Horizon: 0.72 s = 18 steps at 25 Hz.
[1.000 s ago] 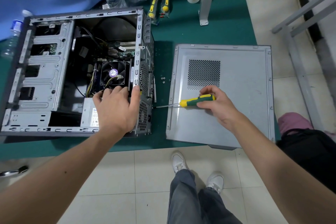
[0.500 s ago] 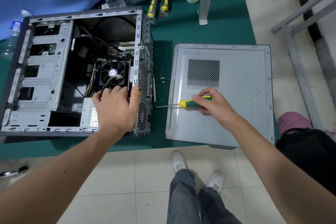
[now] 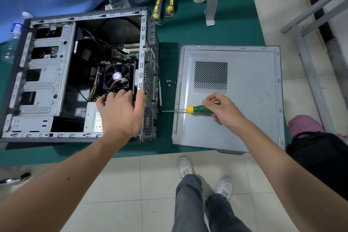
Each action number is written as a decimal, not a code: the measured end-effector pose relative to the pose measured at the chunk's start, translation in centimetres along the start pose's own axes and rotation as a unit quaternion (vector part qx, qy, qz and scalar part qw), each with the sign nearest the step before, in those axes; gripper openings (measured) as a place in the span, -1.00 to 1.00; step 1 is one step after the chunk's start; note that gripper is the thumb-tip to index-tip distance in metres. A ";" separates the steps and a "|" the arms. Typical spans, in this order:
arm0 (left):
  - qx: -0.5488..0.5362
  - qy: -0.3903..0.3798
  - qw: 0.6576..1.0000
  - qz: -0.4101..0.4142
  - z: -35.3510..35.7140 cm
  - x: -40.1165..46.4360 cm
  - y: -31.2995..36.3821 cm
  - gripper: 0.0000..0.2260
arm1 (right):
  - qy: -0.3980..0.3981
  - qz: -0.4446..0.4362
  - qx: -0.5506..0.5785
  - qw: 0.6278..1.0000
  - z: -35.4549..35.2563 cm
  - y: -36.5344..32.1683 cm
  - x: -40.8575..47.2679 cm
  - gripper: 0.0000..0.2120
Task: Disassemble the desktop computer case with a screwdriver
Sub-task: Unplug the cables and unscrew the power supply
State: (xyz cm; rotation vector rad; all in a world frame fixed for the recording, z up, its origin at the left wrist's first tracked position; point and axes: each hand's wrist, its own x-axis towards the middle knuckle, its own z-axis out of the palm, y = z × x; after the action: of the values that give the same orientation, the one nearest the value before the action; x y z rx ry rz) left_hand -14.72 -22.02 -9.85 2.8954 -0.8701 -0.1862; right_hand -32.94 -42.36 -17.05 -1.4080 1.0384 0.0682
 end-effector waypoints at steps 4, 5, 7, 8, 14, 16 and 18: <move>-0.001 0.001 1.000 0.001 -0.1 -0.1 0.0 -0.46 | -0.024 -0.015 0.089 0.996 -0.2 0.0 -0.3 -0.77; -0.001 0.000 1.000 0.001 -0.1 -0.1 0.0 -0.46 | -0.026 -0.001 0.075 0.997 -0.1 -0.2 -0.4 -0.83; 0.001 0.000 1.000 0.001 -0.1 -0.1 0.1 -0.46 | -0.021 0.014 0.003 1.000 -0.1 -0.3 -0.2 -0.81; 0.002 0.000 1.000 0.001 -0.1 -0.1 0.1 -0.46 | -0.021 0.005 -0.010 1.000 0.0 -0.4 -0.2 -0.83; 0.000 -0.006 1.000 0.001 -0.1 -0.1 0.0 -0.47 | -0.044 0.007 0.103 0.994 -0.4 0.2 -0.5 -0.75; 0.000 -0.009 1.000 0.003 -0.1 -0.1 0.0 -0.47 | -0.041 0.026 0.066 0.997 -0.1 0.3 -0.6 -0.80; -0.003 -0.012 1.000 0.004 -0.1 -0.1 0.0 -0.47 | -0.033 0.027 0.035 0.998 0.0 0.3 -0.6 -0.82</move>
State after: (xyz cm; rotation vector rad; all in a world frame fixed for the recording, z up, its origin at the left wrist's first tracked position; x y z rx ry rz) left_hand -14.79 -21.99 -9.69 2.8900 -0.8843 -0.2216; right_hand -33.47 -41.95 -16.95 -1.3063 1.0153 0.1155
